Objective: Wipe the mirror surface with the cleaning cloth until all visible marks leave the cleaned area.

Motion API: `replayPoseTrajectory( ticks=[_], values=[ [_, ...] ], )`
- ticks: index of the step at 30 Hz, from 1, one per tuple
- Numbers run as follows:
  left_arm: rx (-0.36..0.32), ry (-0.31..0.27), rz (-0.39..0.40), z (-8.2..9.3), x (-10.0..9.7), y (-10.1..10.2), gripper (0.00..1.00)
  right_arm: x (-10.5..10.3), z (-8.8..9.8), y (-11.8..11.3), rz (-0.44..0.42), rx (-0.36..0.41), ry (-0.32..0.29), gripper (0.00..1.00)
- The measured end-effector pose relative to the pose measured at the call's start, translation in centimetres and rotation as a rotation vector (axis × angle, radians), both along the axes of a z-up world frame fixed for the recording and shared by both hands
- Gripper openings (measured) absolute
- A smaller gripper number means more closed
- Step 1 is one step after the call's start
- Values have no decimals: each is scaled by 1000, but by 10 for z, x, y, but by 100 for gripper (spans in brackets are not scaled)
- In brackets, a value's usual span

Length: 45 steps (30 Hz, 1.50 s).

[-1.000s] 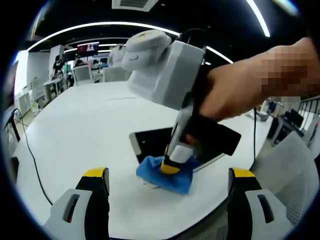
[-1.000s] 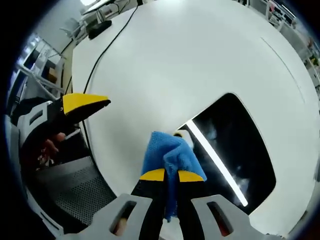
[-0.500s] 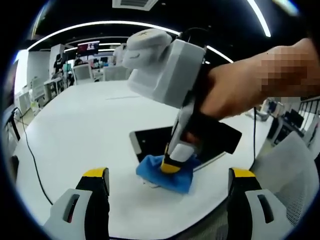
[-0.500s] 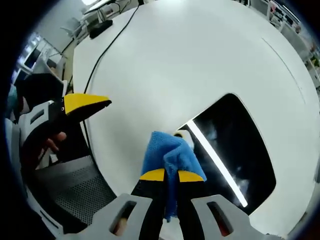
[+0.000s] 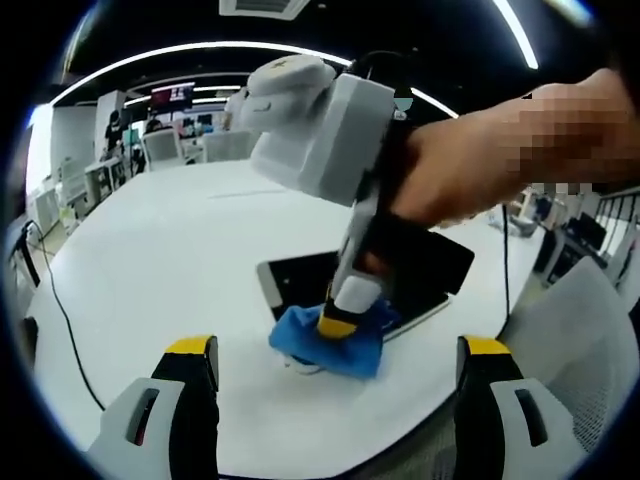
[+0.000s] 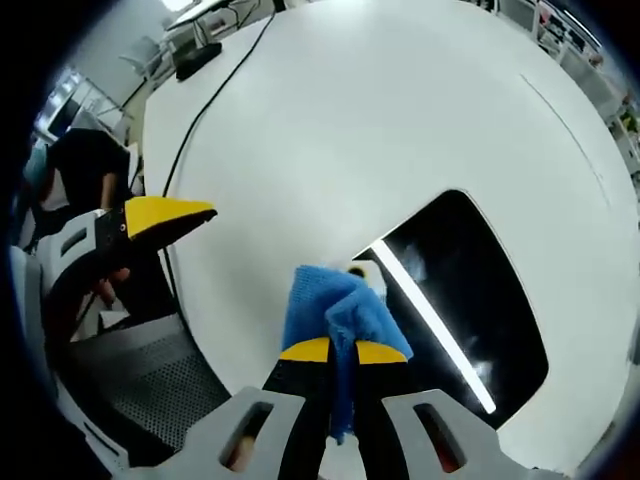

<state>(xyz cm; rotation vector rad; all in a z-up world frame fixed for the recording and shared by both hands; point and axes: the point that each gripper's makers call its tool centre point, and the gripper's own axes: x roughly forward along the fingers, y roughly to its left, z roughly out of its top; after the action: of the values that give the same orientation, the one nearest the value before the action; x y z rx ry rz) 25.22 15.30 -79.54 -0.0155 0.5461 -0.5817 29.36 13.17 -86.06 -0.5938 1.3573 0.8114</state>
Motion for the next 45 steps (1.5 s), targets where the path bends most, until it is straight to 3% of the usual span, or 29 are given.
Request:
replayPoseTrajectory(
  ticks=[19, 45],
  values=[
    [-2, 0, 15, -4, 4, 3, 99, 12, 10, -1, -3, 8, 6, 1],
    [-1, 16, 36, -6, 4, 6, 99, 62, 10, 5, -29, 26, 28, 1]
  ],
)
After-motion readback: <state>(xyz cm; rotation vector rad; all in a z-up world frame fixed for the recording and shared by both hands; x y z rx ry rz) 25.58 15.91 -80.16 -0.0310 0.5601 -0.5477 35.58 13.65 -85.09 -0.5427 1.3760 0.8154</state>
